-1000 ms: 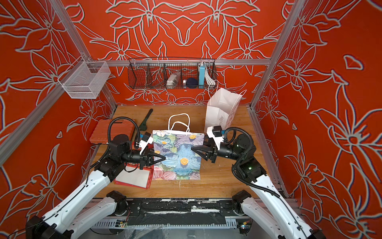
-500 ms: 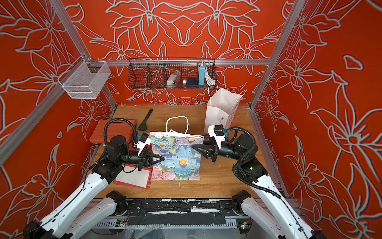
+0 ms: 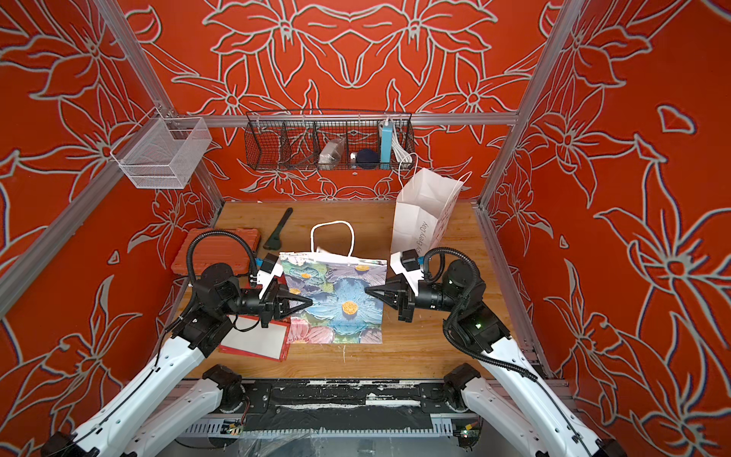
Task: Put away the paper bag
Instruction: Press the paper bag.
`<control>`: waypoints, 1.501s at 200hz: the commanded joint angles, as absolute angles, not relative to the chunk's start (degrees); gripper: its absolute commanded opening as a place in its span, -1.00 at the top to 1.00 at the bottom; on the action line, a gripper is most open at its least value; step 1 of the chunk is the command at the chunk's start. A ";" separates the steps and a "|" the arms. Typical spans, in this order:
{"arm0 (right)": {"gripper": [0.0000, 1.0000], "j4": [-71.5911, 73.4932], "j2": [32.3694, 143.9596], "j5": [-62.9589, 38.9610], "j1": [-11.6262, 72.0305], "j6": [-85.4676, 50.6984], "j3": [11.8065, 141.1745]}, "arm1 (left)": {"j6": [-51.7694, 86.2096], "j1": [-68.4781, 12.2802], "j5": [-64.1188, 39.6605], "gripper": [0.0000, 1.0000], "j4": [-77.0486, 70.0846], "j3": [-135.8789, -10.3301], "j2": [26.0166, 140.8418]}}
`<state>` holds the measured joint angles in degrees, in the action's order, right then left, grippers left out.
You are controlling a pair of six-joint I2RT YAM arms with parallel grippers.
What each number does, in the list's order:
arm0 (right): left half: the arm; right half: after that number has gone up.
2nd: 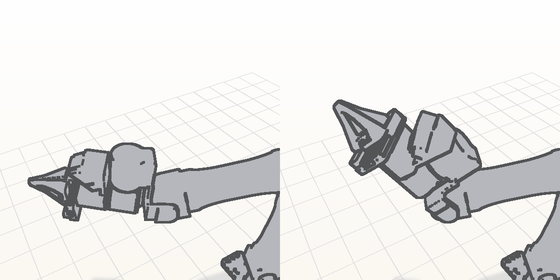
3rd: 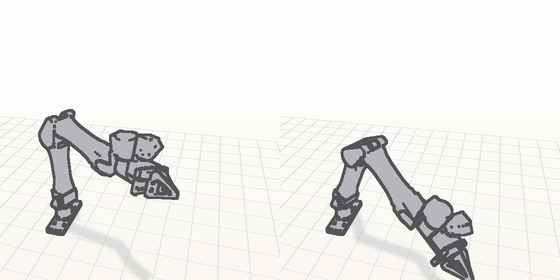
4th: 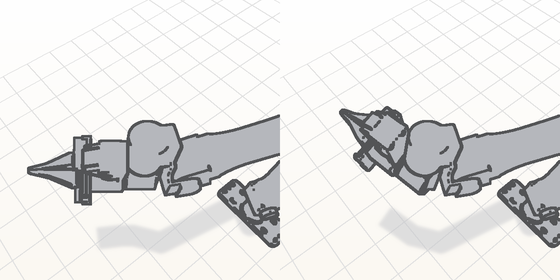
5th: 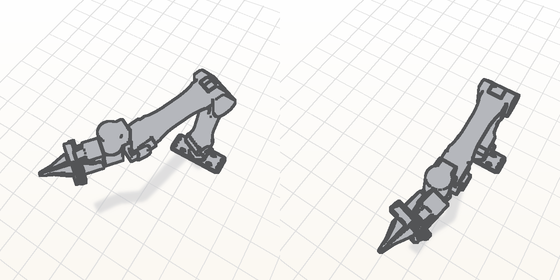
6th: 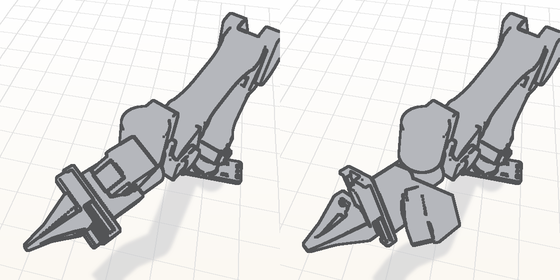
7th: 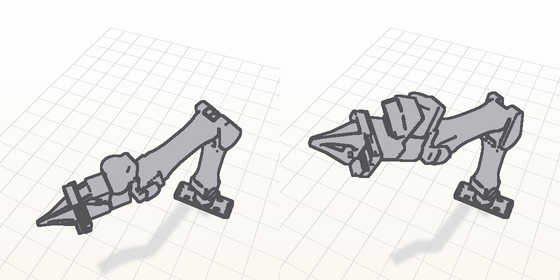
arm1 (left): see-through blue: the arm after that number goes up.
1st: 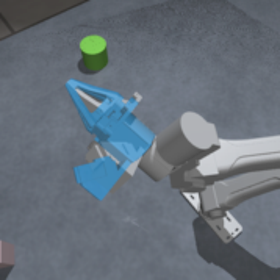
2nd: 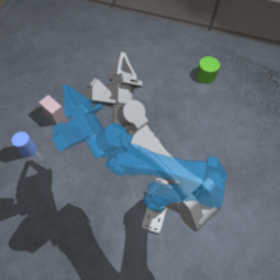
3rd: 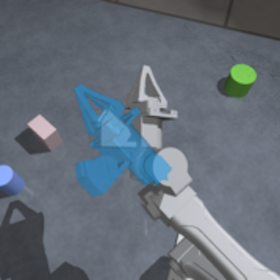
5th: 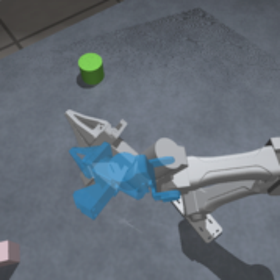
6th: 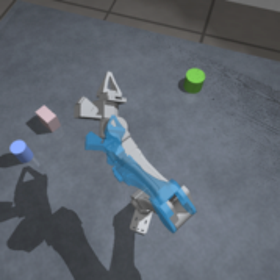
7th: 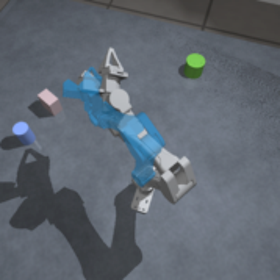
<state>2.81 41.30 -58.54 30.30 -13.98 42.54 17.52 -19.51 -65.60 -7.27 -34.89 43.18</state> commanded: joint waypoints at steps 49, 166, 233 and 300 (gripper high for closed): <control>0.54 0.02 40.78 -60.89 30.85 -12.15 39.86 | 19.09 -19.59 -62.80 1.00 -9.73 -36.88 40.72; 0.22 -2.69 41.05 -61.01 31.20 -10.14 38.98 | 21.21 -19.60 -60.18 1.00 -10.96 -39.44 41.47; 0.07 -6.43 36.59 -56.22 31.16 -7.63 40.60 | 22.21 -19.55 -57.67 1.00 -10.47 -40.21 41.22; -0.50 -22.43 18.69 -34.48 31.18 11.42 37.19 | 22.54 -19.50 -49.71 1.00 -5.29 -42.55 40.11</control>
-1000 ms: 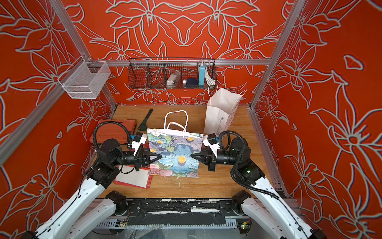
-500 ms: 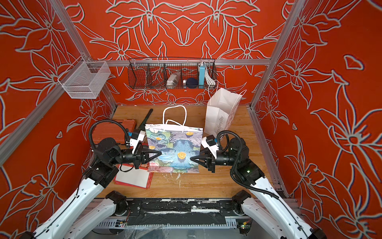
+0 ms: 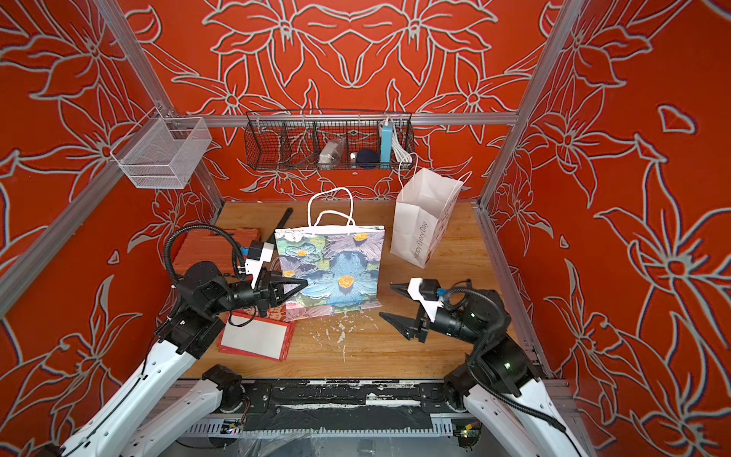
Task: Put away the paper bag
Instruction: Press the paper bag.
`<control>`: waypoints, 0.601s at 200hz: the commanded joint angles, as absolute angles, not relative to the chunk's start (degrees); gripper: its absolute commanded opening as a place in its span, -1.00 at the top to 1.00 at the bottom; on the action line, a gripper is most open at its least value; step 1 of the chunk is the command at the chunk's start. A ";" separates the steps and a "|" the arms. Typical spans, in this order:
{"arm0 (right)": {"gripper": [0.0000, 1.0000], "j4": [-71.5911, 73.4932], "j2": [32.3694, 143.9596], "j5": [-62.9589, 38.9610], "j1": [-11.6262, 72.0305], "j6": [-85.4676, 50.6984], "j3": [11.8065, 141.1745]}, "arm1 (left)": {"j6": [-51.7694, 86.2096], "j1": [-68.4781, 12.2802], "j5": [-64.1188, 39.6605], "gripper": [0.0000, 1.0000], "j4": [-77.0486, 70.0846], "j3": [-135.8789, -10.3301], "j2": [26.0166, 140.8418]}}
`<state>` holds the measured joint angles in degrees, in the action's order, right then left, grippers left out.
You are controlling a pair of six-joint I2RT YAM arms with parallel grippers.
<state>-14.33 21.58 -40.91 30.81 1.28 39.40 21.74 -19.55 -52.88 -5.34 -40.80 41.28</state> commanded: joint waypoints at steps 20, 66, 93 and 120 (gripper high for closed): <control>-0.52 -26.58 20.18 -37.21 31.14 11.97 35.70 | 25.62 -19.47 -50.11 1.00 -8.81 -42.14 39.72; -0.63 -14.80 27.75 -44.49 31.16 4.38 32.83 | 30.65 -19.53 -56.79 1.00 -15.37 -41.46 41.55; -0.70 -6.83 32.53 -47.30 31.20 2.02 33.95 | 33.48 -20.32 -60.27 1.00 -19.93 -39.89 42.75; -0.68 1.71 37.77 -54.94 31.88 -2.41 35.85 | 33.33 -22.10 -60.40 1.00 -21.29 -39.03 43.59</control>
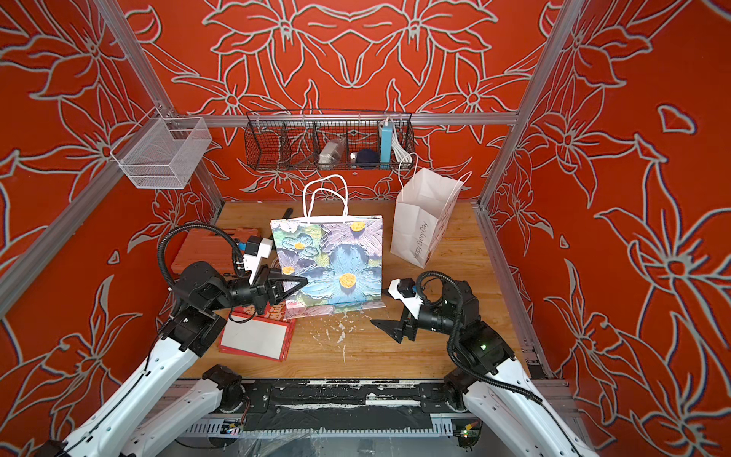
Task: Put away the paper bag
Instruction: Press the paper bag.
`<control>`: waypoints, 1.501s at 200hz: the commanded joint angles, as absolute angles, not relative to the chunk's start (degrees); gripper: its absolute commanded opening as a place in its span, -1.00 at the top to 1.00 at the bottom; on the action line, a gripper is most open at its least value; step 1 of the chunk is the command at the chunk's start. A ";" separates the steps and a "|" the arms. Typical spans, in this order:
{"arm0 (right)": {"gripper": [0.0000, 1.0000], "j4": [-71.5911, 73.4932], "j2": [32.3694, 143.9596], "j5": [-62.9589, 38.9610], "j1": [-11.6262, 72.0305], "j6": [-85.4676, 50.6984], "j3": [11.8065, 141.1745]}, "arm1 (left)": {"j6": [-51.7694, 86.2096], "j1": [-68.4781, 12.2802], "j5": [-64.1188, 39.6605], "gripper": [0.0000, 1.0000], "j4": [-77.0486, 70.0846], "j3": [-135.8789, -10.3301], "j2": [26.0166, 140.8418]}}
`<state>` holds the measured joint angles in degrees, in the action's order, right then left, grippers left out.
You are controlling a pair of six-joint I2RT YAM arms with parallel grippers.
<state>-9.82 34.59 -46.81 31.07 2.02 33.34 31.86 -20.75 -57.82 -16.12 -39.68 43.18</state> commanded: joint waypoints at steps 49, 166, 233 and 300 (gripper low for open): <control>-0.21 11.53 42.08 -55.63 35.23 -7.14 37.26 | 31.31 -23.55 -57.89 1.00 -19.54 -39.02 43.88; 0.99 15.97 39.76 -52.27 35.81 -12.17 37.18 | 27.69 -23.49 -52.00 0.86 -13.17 -39.85 43.17; 1.00 7.33 35.67 -41.47 35.82 -8.81 37.43 | 18.84 -23.06 -13.57 -0.94 4.78 -41.75 32.66; 1.00 3.84 39.88 -43.59 36.04 -7.38 42.66 | 19.26 -22.41 -43.37 -0.98 -0.90 -31.46 27.96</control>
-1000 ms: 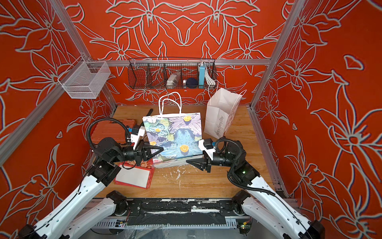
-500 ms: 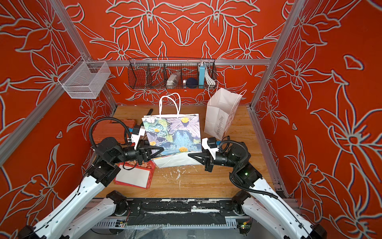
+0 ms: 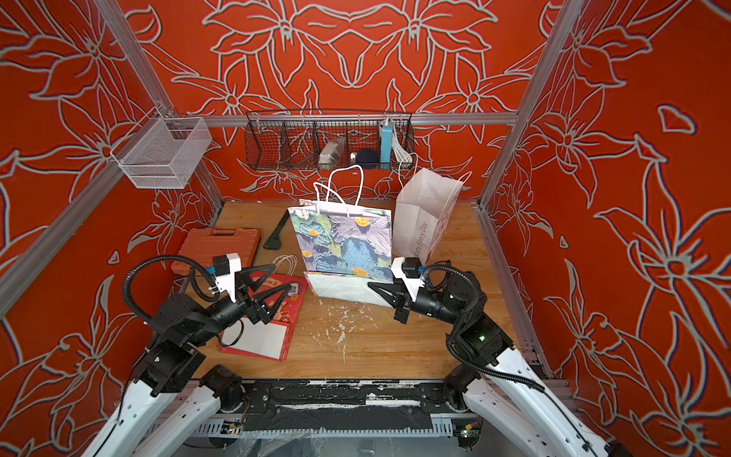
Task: Put away the paper bag
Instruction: Press the paper bag.
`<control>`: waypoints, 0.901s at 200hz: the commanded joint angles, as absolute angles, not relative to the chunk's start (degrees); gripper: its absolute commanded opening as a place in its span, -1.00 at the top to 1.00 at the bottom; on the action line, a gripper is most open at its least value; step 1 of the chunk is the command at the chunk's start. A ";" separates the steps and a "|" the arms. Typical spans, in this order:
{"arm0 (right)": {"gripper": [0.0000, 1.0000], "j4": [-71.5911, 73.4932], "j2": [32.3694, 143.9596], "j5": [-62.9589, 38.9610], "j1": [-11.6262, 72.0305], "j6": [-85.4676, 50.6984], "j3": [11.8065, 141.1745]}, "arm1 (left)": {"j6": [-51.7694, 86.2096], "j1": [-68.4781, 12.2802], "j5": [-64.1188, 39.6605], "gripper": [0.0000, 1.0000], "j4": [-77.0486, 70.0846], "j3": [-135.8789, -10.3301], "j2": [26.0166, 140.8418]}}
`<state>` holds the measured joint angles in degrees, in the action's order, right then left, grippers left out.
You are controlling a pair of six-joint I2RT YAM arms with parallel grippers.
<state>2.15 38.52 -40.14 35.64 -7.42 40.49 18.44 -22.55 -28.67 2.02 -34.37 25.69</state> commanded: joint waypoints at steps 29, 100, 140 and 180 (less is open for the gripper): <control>1.00 9.64 41.03 -48.42 37.89 -10.96 41.87 | 21.69 -22.41 -49.60 -0.98 -7.74 -30.50 32.50; 1.00 14.85 41.63 -48.14 40.52 -14.67 39.00 | 29.94 -22.35 -53.20 0.00 -25.99 -30.41 38.85; 1.00 10.02 41.29 -46.98 40.56 -11.85 39.27 | 30.70 -22.41 -52.47 1.00 -27.71 -30.50 37.99; 0.19 3.61 37.76 -41.79 40.46 -11.67 39.24 | 29.44 -22.41 -51.85 1.00 -25.13 -30.08 37.01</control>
